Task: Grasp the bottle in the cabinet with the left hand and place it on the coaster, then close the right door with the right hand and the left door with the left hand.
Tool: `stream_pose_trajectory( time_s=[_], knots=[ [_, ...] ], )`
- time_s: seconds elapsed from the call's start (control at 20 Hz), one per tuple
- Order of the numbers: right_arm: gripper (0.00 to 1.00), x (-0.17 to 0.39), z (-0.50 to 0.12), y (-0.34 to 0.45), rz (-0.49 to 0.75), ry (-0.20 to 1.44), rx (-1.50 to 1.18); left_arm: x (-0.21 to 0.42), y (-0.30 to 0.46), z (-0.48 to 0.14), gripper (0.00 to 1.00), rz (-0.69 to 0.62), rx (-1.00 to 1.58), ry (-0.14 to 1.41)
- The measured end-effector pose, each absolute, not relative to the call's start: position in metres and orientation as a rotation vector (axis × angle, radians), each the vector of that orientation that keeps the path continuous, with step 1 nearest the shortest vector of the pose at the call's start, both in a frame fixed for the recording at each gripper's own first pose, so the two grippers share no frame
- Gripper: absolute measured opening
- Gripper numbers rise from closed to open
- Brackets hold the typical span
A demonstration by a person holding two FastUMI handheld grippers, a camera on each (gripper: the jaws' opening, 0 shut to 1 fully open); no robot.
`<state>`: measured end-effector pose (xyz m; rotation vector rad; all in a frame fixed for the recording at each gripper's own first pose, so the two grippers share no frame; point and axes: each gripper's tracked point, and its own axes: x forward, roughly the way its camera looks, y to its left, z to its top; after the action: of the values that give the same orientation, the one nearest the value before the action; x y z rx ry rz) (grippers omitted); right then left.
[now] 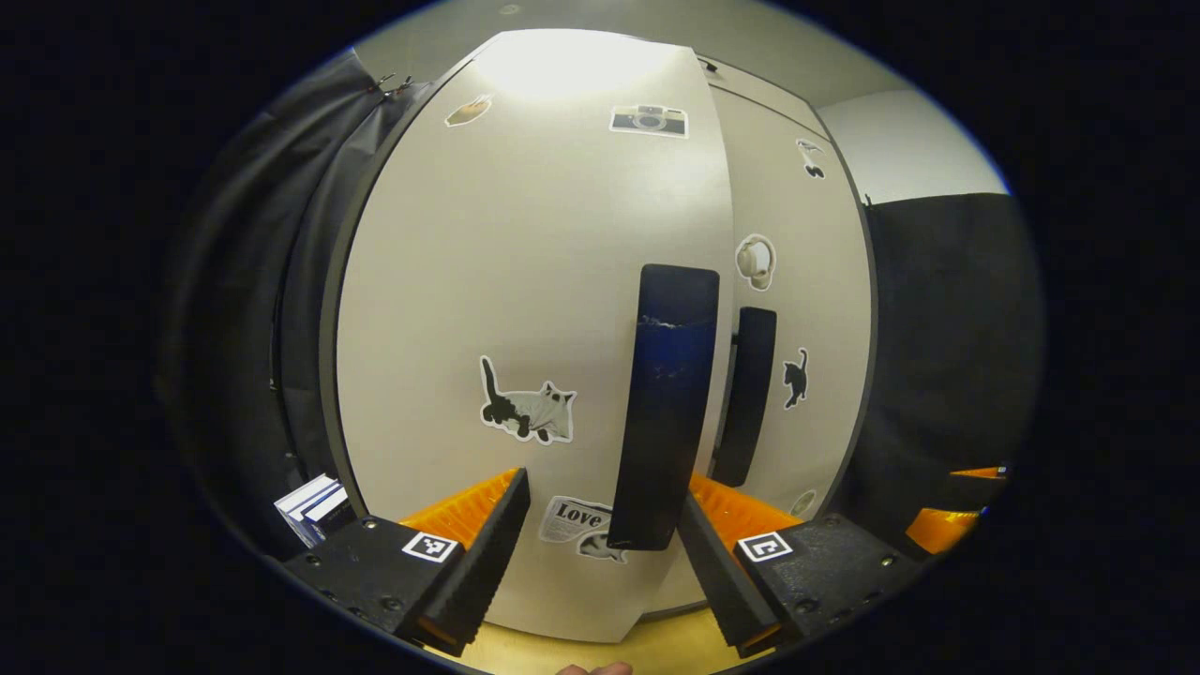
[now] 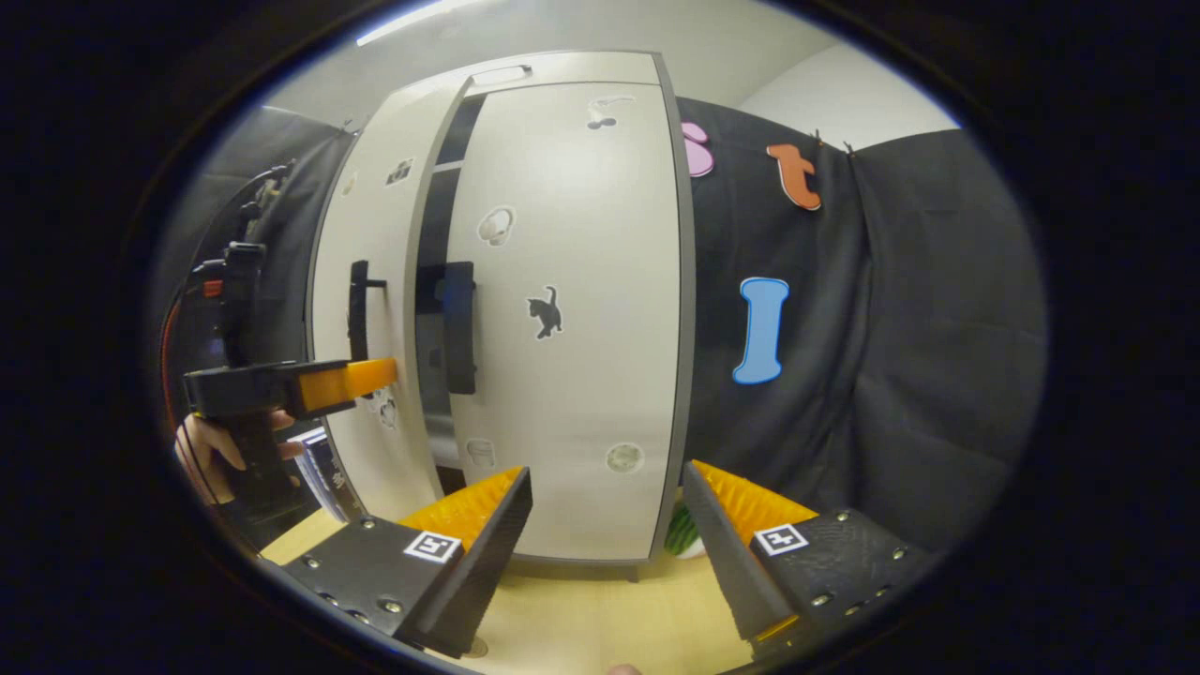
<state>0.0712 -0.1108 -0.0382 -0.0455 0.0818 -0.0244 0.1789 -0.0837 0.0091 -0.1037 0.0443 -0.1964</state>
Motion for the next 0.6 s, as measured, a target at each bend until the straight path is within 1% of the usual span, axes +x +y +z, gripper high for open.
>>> stream_pose_trajectory(
  time_s=[0.25, 0.6],
  knots=[
    [0.98, 0.07, -0.037, -0.107, -0.009, 0.081, -0.044, 0.181, -0.087, 0.002, 0.92, -0.179, -0.154, 0.064],
    [0.99, 0.063, -0.027, -0.083, 0.031, 0.066, -0.017, 0.144, -0.083, 0.022, 0.91, -0.161, -0.085, 0.015]
  ],
)
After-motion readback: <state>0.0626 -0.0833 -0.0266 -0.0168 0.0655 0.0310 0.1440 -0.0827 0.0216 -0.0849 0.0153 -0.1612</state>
